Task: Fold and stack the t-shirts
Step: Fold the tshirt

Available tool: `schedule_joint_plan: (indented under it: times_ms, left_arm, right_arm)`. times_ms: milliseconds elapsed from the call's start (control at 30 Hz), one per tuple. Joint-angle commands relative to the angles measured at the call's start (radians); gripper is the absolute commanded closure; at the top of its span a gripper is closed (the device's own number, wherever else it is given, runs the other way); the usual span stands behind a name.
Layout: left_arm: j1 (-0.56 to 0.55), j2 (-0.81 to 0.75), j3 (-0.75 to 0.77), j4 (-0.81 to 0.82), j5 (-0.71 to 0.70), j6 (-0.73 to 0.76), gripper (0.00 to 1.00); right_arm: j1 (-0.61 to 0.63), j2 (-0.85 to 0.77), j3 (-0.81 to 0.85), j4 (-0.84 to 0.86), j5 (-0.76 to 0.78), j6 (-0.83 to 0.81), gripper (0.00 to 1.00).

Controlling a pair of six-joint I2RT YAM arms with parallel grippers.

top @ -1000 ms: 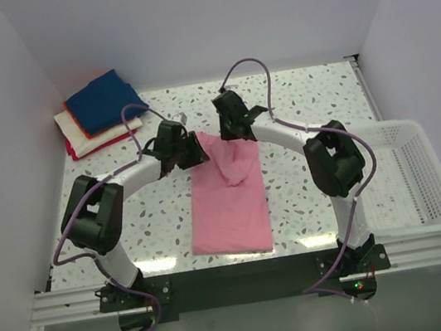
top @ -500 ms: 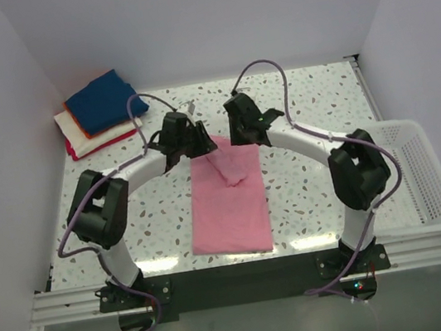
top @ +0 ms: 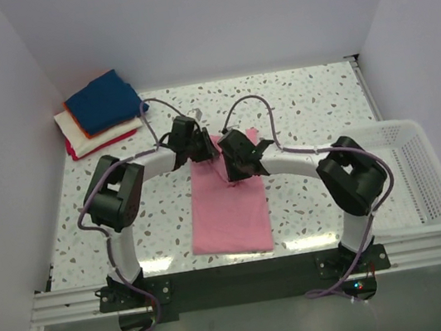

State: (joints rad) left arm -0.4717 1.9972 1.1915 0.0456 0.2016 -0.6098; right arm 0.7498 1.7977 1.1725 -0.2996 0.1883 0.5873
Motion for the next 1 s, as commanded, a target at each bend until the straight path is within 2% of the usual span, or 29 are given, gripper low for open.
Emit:
schedule_joint_plan:
  times_ms: [0,267,500,700,867,967]
  left_arm:
    - [0.005,0.017,0.017,0.01,-0.057,0.004,0.72]
    - [0.024,0.031,0.008,0.013,-0.064,-0.002,0.72]
    - [0.039,0.008,0.028,0.007,-0.054,0.005,0.7]
    - [0.056,0.002,0.069,-0.006,-0.036,0.015,0.67]
    - [0.062,-0.011,0.132,-0.007,0.002,0.038,0.61]
    - [0.065,-0.038,0.166,-0.013,0.01,0.053,0.52]
  right_arm:
    - [0.0,0.052,-0.033,0.065,-0.029,0.023,0.71]
    - [0.0,0.101,-0.02,0.001,0.002,0.016,0.71]
    - [-0.003,0.08,0.021,-0.044,0.019,-0.023,0.66]
    - [-0.042,0.026,0.088,-0.07,-0.036,-0.055,0.63]
    - [-0.128,-0.044,0.144,-0.105,-0.107,-0.058,0.62]
    - [-0.156,-0.104,0.128,-0.125,-0.128,-0.043,0.62]
